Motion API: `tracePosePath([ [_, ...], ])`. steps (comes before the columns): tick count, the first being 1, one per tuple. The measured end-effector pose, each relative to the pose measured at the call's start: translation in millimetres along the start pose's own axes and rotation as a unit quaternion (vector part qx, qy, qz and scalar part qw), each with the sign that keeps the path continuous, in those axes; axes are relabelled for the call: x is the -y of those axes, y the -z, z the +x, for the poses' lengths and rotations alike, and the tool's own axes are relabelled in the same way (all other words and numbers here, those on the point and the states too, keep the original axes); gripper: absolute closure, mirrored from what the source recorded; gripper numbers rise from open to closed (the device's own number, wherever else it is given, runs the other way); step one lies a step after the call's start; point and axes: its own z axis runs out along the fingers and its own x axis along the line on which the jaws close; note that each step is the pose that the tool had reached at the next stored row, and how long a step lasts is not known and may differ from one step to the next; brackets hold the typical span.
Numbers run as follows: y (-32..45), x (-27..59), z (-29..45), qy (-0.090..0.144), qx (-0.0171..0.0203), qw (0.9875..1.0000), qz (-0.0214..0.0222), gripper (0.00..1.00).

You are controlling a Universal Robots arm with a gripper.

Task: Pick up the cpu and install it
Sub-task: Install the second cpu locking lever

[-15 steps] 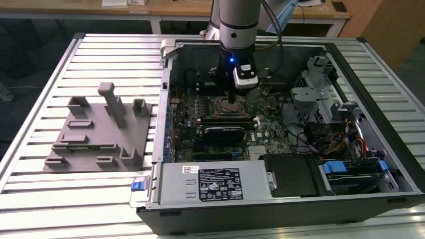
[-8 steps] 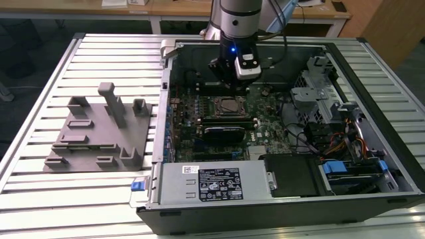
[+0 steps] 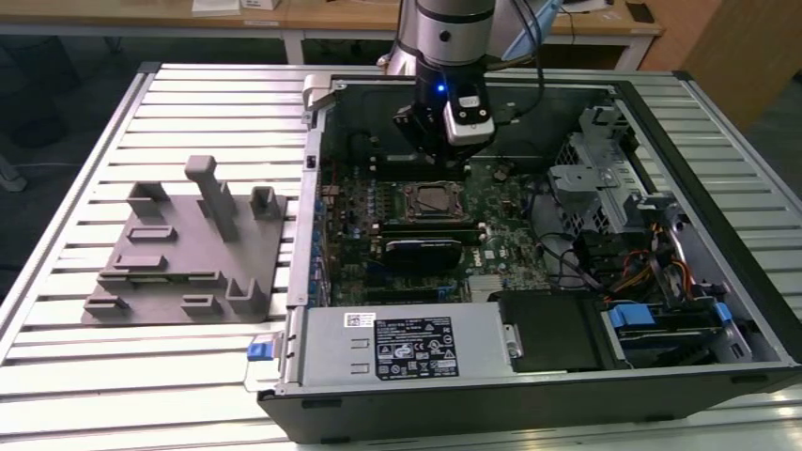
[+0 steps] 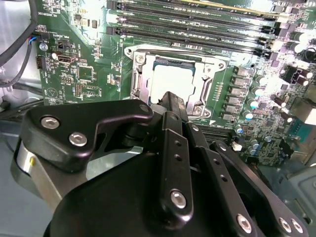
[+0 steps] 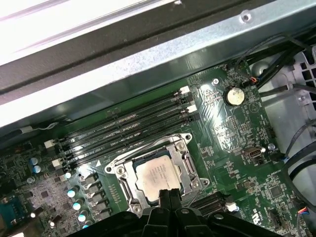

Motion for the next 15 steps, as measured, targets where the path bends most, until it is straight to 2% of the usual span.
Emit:
tracePosePath([
  [10, 0.4, 0.1, -0.1, 0.000, 0.0000, 1.0000, 0.0001, 0.89],
  [15, 0.2, 5.7, -2.8, 0.000, 0.0000, 1.0000, 0.0001, 0.89],
])
